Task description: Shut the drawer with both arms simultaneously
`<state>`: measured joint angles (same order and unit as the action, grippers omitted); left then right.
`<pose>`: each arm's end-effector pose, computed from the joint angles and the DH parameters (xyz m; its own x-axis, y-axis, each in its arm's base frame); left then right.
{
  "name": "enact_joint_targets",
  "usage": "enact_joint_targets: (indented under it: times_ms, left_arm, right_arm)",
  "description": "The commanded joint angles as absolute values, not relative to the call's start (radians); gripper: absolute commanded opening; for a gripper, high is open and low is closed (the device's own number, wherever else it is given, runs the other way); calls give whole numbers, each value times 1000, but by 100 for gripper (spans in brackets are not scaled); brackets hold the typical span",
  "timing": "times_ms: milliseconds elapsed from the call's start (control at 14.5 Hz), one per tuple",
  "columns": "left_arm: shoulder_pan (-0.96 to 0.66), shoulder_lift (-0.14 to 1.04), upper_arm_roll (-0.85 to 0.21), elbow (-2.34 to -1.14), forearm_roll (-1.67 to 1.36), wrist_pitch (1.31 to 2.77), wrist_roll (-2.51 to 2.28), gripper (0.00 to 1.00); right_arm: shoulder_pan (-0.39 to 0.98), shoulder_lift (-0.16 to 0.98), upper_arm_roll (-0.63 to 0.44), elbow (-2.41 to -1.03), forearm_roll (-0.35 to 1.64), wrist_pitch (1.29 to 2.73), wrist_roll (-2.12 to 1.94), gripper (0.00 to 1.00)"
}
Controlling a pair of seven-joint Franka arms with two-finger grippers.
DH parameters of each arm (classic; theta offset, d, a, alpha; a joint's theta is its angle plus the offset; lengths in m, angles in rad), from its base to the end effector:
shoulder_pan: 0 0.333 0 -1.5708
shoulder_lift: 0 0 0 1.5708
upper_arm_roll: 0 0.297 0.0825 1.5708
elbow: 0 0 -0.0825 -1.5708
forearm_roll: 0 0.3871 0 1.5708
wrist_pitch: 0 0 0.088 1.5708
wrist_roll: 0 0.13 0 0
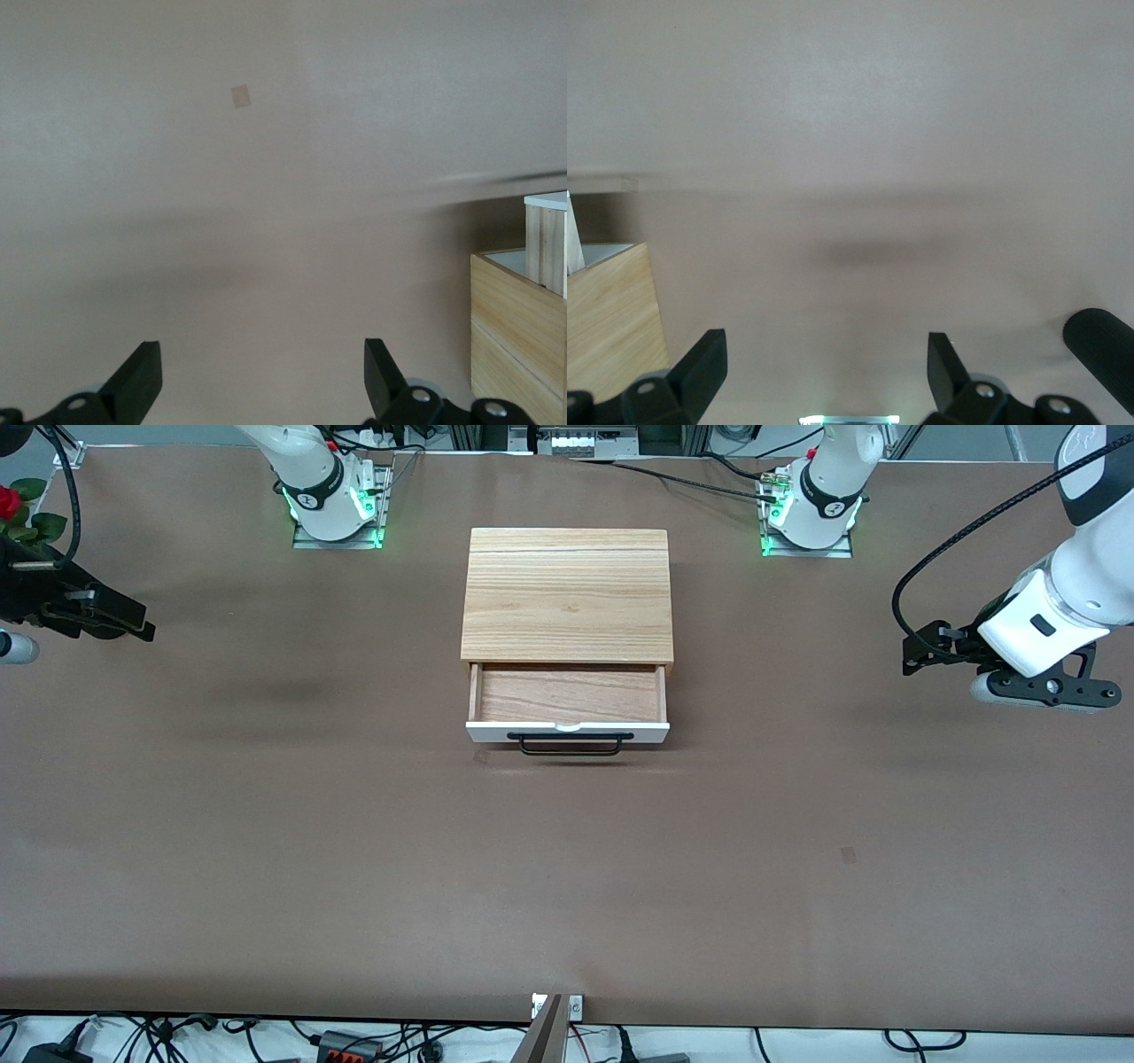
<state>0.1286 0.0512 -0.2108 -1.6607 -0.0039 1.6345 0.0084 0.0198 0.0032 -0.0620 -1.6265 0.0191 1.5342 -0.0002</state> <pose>0.5681 -0.0452 0.5169 0.9930 -0.0905 -0.0761 -0.0896 -0.9959 0.0152 0.5496 -0.0206 0.5515 0.9946 -0.0411 -0.0953 -0.0431 -0.9989 -0.0189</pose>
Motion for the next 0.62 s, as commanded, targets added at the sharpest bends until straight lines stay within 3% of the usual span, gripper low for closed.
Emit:
enact_joint_targets:
  times_ms: [0, 552]
  left_arm:
    - [135, 48, -212, -1667, -18, 1641, 8, 100]
    - [121, 81, -219, -1624, -18, 1623, 3, 100]
  right_arm:
    - [31, -8, -61, -1634, 5, 1526, 14, 100]
    - [28, -5, -63, -1632, 8, 1526, -3, 100]
